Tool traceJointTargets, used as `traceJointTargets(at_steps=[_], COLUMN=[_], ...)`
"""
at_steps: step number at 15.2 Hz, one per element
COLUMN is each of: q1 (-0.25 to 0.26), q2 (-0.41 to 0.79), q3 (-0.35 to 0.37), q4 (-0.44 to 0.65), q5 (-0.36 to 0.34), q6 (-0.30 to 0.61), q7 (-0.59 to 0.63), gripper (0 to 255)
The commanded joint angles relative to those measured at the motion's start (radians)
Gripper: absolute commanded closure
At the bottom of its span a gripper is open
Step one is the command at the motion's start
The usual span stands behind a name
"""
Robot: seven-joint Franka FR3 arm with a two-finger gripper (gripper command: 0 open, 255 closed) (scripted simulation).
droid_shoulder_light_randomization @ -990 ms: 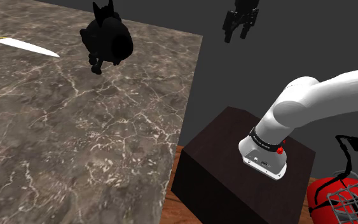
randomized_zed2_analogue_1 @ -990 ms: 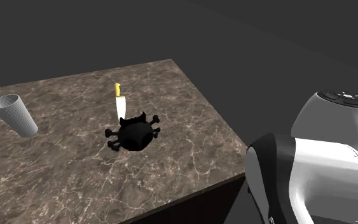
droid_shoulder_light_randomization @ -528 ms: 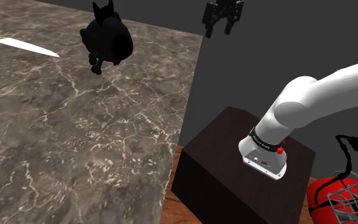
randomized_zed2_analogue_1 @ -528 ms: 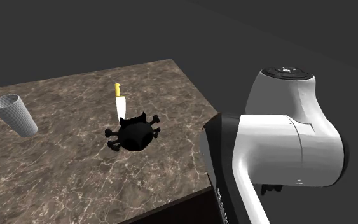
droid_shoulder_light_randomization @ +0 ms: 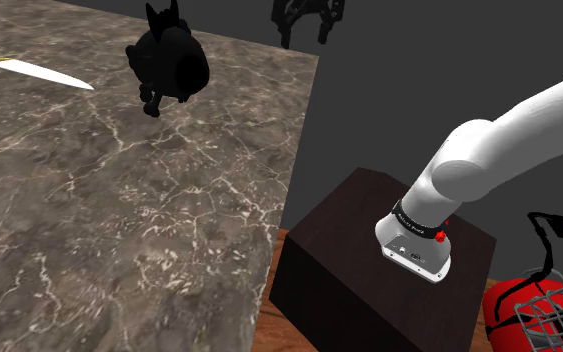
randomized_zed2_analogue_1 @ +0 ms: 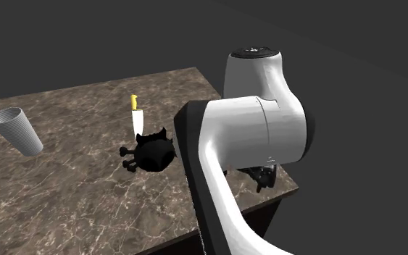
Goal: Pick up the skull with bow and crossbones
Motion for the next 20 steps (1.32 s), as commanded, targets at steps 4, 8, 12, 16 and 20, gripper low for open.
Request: traceJointTargets(at_steps=[4, 8, 12, 16, 20], q1=[0.003, 0.011, 0.039, 0.114, 0.157], q2=[0.141, 0.278, 0.442, 0.642, 0.713], q3=[0.095, 0.171, 0.243, 0.299, 0.303], q4=[0.16, 0.322, 0.519, 0.775, 0.847], q5=[-0.022, -0.073, -0.16, -0.289, -0.337], q6=[0.001, -0.018, -0.063, -0.148, -0.16], q7=[0.144, 0.266, 0.394, 0.517, 0.557], gripper=[0, 0, 0, 0, 0])
